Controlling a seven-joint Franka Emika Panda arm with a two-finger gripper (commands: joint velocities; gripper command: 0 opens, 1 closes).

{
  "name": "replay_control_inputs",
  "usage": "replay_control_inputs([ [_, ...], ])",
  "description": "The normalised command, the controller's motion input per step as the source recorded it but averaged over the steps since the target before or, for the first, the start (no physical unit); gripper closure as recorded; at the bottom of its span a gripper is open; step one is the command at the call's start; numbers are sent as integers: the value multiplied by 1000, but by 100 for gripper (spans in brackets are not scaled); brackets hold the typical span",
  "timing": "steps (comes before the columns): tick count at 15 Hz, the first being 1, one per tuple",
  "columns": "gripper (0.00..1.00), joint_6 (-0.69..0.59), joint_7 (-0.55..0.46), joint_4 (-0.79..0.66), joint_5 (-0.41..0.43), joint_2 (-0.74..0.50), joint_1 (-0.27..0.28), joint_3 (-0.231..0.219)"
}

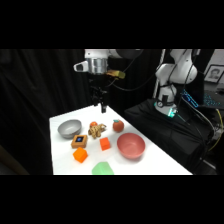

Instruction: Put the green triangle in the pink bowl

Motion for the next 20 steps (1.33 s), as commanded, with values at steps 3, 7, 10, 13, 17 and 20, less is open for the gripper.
replay_control_inputs([
  [3,0,55,130,68,-42,59,30,49],
  [7,0,59,368,380,-114,332,126,111],
  [10,0,42,417,599,-210,555,143,54],
  [13,0,9,315,631,-196,631,136,-16],
  [17,0,15,237,541,-106,553,145,-53],
  [20,0,59,224,452,-41,445,157,-70],
])
